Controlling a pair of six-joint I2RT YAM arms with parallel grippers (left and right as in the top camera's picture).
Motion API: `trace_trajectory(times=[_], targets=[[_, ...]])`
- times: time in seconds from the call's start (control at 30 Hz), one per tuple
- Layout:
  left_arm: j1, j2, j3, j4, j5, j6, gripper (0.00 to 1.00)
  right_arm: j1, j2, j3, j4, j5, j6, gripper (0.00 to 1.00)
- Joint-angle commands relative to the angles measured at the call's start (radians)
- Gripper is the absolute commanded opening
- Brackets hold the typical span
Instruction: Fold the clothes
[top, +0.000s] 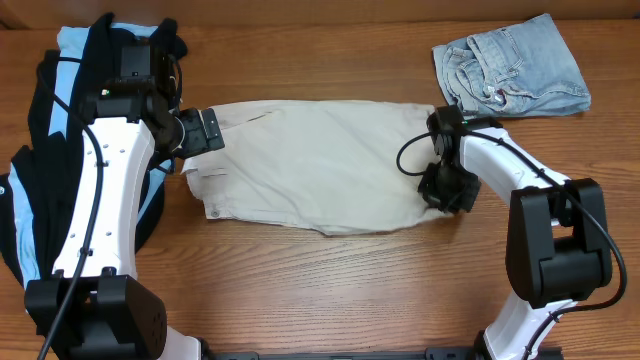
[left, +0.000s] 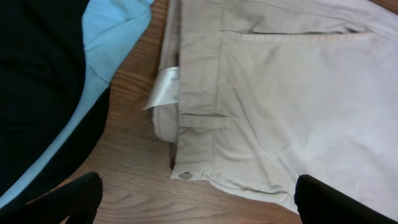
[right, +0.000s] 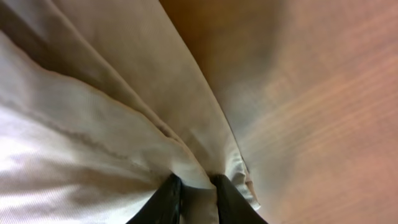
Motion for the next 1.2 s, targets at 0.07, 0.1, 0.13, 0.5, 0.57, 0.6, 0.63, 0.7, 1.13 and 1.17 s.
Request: trace_trajectory(times=[0.07,0.1,0.13,0.5,0.57,0.6,0.63,0.7,1.13,1.17], targets=[[-0.003,0.01,-0.009,-0.013,0.0,0.058,1.0,-0.012,-0.022,-0.032,-0.108,0.041,0.068,0.21],[-0.003,0.014,-0.01,-0.013,0.0,0.058,1.0,-0.012,-0.039,-0.032,-0.127,0.041,0.068,0.21],[-0.003,0.019,-0.011,-0.012,0.0,0.058,1.0,-0.012,-0.057,-0.032,-0.138,0.041,0.068,0.21],[0.013,0.055,-0.013,0.005,0.002,0.233,1.0,-0.012,-0.378,0.057,-0.092,-0.015,-0.216,0.85],[0.022,0.059,-0.013,0.03,0.009,0.284,1.0,-0.012,-0.406,0.058,-0.029,-0.037,-0.278,0.97],[0.027,0.063,-0.013,0.04,0.012,0.306,1.0,-0.012,-0.409,0.058,-0.001,-0.04,-0.29,1.0],[0.032,0.07,-0.013,0.05,0.019,0.327,1.0,-0.012,-0.408,0.058,0.018,-0.04,-0.293,1.0],[0.045,0.098,-0.013,0.068,0.063,0.384,1.0,-0.012,-0.398,0.056,0.061,-0.047,-0.312,1.0],[0.101,0.358,-0.013,0.154,0.321,0.492,1.0,-0.012,-0.372,0.055,0.085,-0.047,-0.383,1.0],[0.101,0.37,-0.013,0.156,0.324,0.491,1.0,-0.012,-0.372,0.055,0.082,-0.047,-0.383,1.0]])
